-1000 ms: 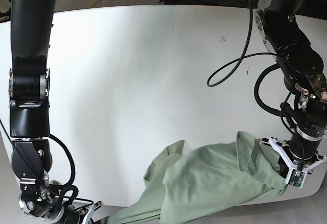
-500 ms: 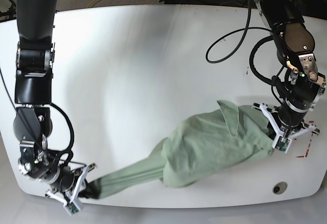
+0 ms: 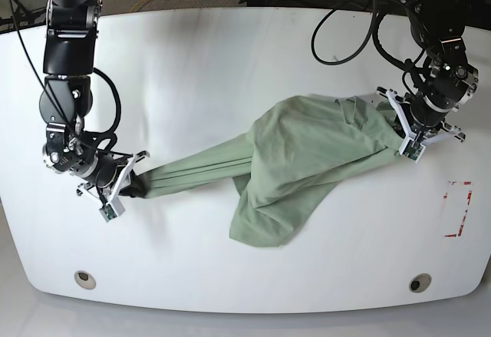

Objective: Fold the T-shirt properly
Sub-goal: 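Pull both grippers apart to stretch the shirt across the table, then lay the stretched shirt flat and open both grippers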

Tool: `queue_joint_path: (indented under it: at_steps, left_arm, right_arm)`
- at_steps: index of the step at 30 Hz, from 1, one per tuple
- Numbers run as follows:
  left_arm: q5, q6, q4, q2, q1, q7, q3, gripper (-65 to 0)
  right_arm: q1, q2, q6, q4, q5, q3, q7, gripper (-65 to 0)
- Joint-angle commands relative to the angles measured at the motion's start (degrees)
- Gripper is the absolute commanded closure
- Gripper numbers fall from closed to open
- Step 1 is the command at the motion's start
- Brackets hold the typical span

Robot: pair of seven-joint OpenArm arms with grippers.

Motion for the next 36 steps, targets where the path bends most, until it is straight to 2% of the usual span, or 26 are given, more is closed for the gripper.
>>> queue_joint_path:
  at_steps: [1,6,11,15,17,21,27,31,33,36]
  left_arm:
    - [4.77,-0.31,-0.27,-1.41,0.67,2.18,-3.14,0.0]
    - [4.77,-2.02,-0.62,-1.41,3.39,2.18,-4.19,0.0]
    - [4.77,-2.02,-2.03,-0.8,5.06,2.18,-4.02,-0.7]
    - [4.69,-2.02,-3.96,-0.18,5.5,2.18,-5.16,-8.3]
    - [4.69,-2.02,-3.78,1.31,5.94,2.18,-7.18,-11.8]
    - [4.86,-2.02,-3.96,3.25,5.85,2.18,-10.61,-12.2]
    - [4.77,-2.02,-4.14,3.51,6.03,2.26,-10.88,-14.0]
    - [4.77,-2.02,-4.14,3.16,6.03,2.26,-11.23,-23.1]
    - [4.77,-2.02,-4.14,3.16,6.03,2.26,-11.75,-22.1]
    - [4.77,-2.02,-4.14,3.16,5.85,2.26,-13.42,-14.2]
  right_arm:
    - [-0.43,1.44,-2.97,0.99,-2.86,2.87,0.62,0.0]
    - [-5.61,0.39,-0.24,0.99,-2.86,5.77,0.44,0.0]
    - [-9.83,-1.46,0.11,2.84,-3.21,6.83,0.44,0.0]
    - [-13.09,-2.07,0.02,3.72,-2.95,8.85,0.44,0.0]
    - [-14.58,-2.42,0.11,3.72,-2.86,9.11,0.44,0.0]
    - [-16.78,-3.48,0.11,4.51,-2.86,9.2,0.44,0.0]
    - [-20.47,-4.01,0.11,10.4,-2.86,9.2,0.44,0.0]
    - [-21.26,-4.01,0.02,12.07,-2.95,9.2,0.36,0.0]
    - [-21.26,-4.09,-0.07,12.07,-2.95,9.2,0.36,0.0]
    - [-21.44,-4.09,-0.07,12.07,-2.86,9.2,0.36,0.0]
